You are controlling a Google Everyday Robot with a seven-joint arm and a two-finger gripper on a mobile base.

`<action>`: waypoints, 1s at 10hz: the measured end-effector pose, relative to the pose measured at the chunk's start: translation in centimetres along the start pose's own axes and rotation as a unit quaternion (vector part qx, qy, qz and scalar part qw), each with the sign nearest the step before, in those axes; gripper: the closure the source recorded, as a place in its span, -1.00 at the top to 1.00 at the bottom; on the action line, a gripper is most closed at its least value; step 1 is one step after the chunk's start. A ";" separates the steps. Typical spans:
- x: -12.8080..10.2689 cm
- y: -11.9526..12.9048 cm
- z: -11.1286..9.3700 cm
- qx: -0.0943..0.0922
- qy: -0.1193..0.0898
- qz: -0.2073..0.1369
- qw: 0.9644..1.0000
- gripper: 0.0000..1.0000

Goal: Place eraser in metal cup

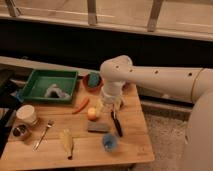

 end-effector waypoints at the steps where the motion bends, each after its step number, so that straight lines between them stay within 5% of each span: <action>1: -0.2 2.5 0.6 0.002 0.000 -0.046 0.999 0.36; 3: -0.1 3.7 0.6 0.007 -0.005 -0.077 0.997 0.36; 7: -0.1 3.7 0.7 0.006 -0.005 -0.077 0.997 0.36; 10: -2.0 5.4 3.5 0.008 0.015 -0.107 0.994 0.36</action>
